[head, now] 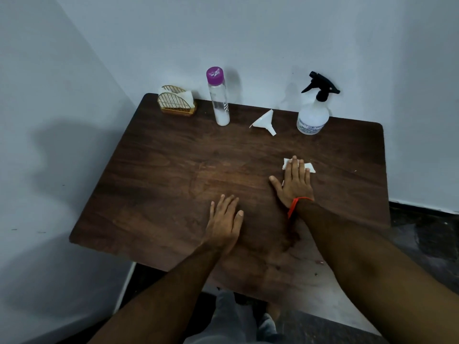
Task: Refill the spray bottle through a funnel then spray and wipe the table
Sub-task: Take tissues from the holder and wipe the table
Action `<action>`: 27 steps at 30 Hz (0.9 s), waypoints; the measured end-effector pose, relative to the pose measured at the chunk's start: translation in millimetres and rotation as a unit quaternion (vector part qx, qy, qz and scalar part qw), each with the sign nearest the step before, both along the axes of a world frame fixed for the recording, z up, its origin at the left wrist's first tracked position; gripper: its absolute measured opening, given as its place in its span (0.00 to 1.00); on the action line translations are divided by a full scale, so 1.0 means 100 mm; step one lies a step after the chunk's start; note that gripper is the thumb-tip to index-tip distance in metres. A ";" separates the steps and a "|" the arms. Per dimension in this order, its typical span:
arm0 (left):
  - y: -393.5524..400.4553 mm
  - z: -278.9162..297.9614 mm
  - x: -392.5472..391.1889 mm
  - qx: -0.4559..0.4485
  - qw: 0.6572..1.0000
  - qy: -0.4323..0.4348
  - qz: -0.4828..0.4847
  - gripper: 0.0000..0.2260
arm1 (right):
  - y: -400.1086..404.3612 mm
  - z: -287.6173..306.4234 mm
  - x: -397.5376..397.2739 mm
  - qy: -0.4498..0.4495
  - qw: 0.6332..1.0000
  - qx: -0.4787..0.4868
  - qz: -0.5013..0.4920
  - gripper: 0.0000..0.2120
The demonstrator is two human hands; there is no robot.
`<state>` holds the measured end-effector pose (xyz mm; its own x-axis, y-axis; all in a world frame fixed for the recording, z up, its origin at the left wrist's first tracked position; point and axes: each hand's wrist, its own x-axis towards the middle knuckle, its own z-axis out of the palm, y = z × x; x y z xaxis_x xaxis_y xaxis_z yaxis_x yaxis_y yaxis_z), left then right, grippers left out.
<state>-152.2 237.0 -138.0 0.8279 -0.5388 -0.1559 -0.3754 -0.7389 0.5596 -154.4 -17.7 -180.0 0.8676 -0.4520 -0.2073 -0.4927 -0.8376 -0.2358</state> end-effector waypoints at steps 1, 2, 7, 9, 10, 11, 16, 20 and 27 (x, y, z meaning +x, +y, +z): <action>0.01 -0.01 0.05 0.009 1.000 0.004 -0.004 0.30 | -0.02 0.00 0.08 0.003 1.000 0.002 0.001 0.43; 0.02 -0.02 0.10 0.015 1.000 0.006 -0.009 0.29 | -0.02 -0.01 0.14 0.004 1.000 0.000 0.002 0.43; -0.05 0.01 0.33 0.015 1.000 0.001 -0.027 0.26 | 0.06 -0.04 0.40 0.001 1.000 -0.009 -0.003 0.45; -0.07 0.01 0.40 0.002 1.000 -0.011 -0.020 0.27 | 0.17 -0.02 0.48 -0.002 0.999 -0.014 0.029 0.44; -0.07 0.01 0.44 -0.005 1.000 -0.017 -0.012 0.28 | 0.25 -0.01 0.51 0.000 0.998 -0.013 0.054 0.44; -0.07 0.01 0.47 -0.013 1.000 -0.028 0.000 0.29 | 0.36 -0.01 0.54 -0.001 0.997 -0.012 0.082 0.43; 0.04 0.03 0.54 -0.051 0.995 -0.051 0.073 0.28 | 1.16 -0.02 0.44 -0.025 0.971 0.026 0.238 0.36; 0.22 0.05 0.46 -0.050 0.991 -0.046 0.113 0.29 | 1.74 -0.23 0.11 -0.014 0.924 -0.007 0.383 0.31; 0.41 0.02 0.10 -0.006 0.991 -0.019 0.129 0.33 | 1.31 -0.06 -0.57 -0.044 0.900 -0.053 0.431 0.39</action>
<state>-142.0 277.9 -136.2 0.9435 -0.3101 -0.1172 -0.1959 -0.8069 0.5573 -211.0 113.1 -186.0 0.9163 0.3831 -0.1165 0.3668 -0.9198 -0.1390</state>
